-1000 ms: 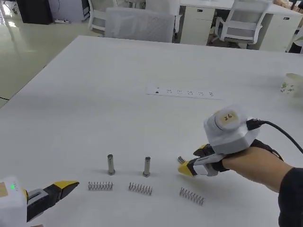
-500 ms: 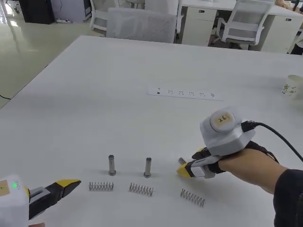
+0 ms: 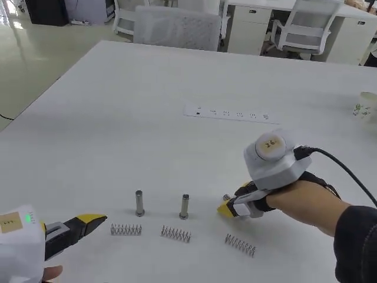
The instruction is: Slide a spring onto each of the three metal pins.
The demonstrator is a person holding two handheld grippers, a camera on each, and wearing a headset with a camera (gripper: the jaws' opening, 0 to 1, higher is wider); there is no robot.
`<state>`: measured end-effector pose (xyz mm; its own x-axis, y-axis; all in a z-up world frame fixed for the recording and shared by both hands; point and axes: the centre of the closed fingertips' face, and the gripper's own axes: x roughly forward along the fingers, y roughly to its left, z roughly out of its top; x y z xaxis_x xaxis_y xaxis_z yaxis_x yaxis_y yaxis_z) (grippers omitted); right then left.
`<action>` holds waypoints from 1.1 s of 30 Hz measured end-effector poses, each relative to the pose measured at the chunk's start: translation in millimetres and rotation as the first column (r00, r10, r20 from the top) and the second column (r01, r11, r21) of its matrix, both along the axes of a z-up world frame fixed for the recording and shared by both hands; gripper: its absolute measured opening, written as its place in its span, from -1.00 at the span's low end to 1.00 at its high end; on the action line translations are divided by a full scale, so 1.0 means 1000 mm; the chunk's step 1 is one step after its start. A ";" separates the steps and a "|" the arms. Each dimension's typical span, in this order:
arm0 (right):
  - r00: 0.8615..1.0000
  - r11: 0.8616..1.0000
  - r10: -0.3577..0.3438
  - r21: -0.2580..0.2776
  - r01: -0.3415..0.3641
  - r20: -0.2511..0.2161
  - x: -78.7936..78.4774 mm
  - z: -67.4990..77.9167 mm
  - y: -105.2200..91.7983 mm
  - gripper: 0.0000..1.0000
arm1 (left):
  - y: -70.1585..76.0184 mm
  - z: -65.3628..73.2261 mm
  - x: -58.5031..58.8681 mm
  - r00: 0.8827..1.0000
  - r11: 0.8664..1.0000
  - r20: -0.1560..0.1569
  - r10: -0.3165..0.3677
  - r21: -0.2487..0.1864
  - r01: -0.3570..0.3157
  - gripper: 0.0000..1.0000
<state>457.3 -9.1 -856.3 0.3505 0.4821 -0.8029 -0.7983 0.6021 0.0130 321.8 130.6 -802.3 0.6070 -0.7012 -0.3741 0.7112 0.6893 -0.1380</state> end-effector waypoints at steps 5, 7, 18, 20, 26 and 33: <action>1.000 1.000 -0.005 -0.011 0.005 -0.002 0.003 -0.001 0.002 -0.44 | 0.000 0.001 0.004 1.000 1.000 0.005 -0.001 0.000 0.001 0.73; 1.000 1.000 -0.006 -0.012 0.006 -0.003 0.004 -0.001 0.003 -0.45 | 0.001 0.002 0.007 1.000 1.000 0.008 -0.001 0.000 0.001 0.73; 1.000 0.999 -0.008 -0.036 0.008 -0.009 0.006 -0.004 0.004 -0.50 | 0.004 0.004 0.016 1.000 1.000 0.017 0.002 -0.001 -0.002 0.73; 1.000 0.999 -0.014 -0.039 0.014 -0.003 0.007 -0.004 0.003 -0.50 | 0.004 0.004 0.017 1.000 1.000 0.018 0.002 -0.003 -0.002 0.73; 1.000 0.999 -0.024 -0.047 0.023 -0.014 0.008 -0.006 0.002 -0.55 | 0.002 0.004 0.019 1.000 1.000 0.020 -0.004 -0.002 0.004 0.73; 0.999 0.998 -0.029 -0.059 0.028 -0.014 0.007 -0.006 0.002 -0.60 | 0.002 0.005 0.020 1.000 1.000 0.022 -0.004 -0.004 0.004 0.73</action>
